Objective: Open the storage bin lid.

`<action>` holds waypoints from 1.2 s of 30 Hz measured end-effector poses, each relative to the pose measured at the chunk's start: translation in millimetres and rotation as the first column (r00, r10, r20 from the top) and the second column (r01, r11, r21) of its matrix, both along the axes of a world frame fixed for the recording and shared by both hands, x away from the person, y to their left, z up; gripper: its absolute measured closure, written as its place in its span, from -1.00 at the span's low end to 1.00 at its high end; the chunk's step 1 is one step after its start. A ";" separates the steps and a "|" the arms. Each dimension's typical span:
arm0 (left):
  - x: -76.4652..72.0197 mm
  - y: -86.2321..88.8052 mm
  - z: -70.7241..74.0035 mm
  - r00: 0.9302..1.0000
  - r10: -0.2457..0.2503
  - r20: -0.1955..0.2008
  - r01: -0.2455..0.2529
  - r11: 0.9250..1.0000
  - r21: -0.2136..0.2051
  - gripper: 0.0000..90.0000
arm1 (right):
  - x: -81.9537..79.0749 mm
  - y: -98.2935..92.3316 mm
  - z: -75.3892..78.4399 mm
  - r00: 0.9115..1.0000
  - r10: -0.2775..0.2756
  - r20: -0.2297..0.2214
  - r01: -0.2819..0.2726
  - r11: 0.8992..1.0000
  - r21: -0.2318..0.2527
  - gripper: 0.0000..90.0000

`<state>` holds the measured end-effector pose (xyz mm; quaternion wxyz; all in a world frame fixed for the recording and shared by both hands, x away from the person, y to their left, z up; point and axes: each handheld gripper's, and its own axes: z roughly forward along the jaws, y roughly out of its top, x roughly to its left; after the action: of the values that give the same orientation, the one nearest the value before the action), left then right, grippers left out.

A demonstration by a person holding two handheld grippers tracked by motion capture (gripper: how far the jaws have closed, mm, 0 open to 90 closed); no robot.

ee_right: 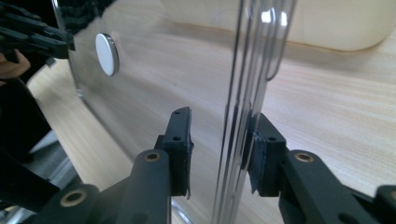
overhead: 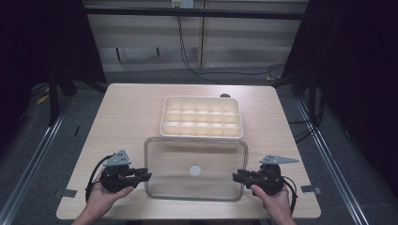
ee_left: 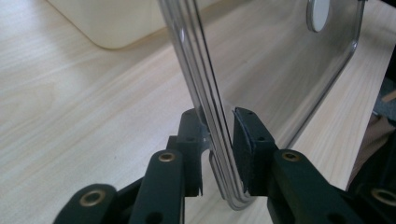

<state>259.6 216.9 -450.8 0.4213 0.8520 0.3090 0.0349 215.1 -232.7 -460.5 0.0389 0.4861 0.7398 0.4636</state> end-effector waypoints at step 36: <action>15.9 -9.0 -19.3 0.999 0.000 -0.052 0.002 1.000 0.026 0.29 | 12.5 5.7 -16.1 0.997 -0.012 -0.074 0.008 0.998 -0.059 0.17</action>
<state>275.5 207.9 -470.1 0.4018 0.8582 0.3189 0.0167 227.6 -227.0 -476.6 0.0281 0.5052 0.7516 0.4232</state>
